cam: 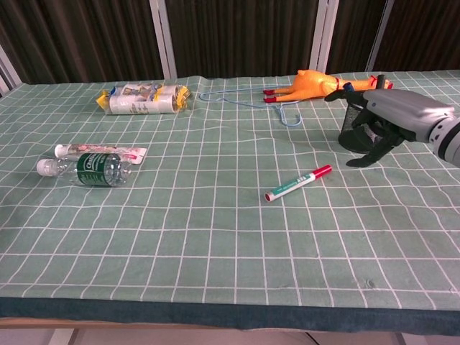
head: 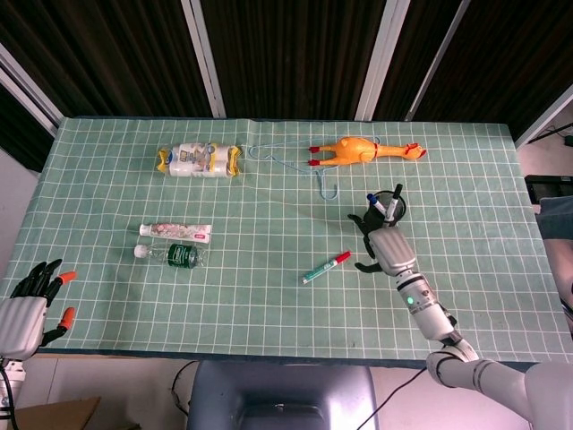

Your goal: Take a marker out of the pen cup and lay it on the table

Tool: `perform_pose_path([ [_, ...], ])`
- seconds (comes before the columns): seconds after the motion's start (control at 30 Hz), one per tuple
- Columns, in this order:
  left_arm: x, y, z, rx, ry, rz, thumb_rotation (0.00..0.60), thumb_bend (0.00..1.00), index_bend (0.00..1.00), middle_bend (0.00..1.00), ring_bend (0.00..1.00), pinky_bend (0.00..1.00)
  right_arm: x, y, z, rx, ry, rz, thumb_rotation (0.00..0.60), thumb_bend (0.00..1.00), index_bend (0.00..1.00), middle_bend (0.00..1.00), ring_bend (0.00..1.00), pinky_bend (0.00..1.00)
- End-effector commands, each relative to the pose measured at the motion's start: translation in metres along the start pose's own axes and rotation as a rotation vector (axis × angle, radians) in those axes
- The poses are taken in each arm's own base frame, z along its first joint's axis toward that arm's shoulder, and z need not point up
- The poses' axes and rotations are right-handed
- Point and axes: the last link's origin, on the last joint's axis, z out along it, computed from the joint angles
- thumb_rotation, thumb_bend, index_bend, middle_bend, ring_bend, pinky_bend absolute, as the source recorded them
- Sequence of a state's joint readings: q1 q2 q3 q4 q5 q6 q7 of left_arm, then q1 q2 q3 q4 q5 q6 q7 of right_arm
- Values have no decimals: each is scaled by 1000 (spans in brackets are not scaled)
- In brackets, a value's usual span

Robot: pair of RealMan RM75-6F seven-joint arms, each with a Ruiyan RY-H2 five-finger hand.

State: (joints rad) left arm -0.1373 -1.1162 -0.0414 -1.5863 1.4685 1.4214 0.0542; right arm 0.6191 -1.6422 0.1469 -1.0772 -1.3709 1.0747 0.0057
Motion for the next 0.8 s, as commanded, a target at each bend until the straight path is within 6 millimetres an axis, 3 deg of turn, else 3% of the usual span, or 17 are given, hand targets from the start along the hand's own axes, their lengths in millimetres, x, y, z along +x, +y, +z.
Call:
perform_pose_path([
  [0.03,0,0,0,1,1,0,600,407,236,46,48,208,38,-2,-41,-46,138,-46,600,276,206,619,664,755],
  [0.17,0,0,-1,1,-3,3,600,408,235,46,48,209,67,0,-92,-101,209,-113,600,276,320,468,450,521],
  [0.27,0,0,-2,2,-2,6,600,412,236,46,49,209,84,8,-124,-198,224,-147,600,281,320,366,306,304],
  [0.37,0,1,-3,1,1,8,600,412,235,46,48,209,92,21,-147,-284,230,-142,600,295,285,272,171,166],
  [0.57,0,3,-4,-6,6,16,600,411,234,46,48,209,89,41,-164,-326,230,-109,600,328,220,177,82,119],
  [0.8,-1,5,-3,-8,3,21,600,411,232,46,48,209,85,45,-165,-296,238,-101,600,329,207,171,78,118],
])
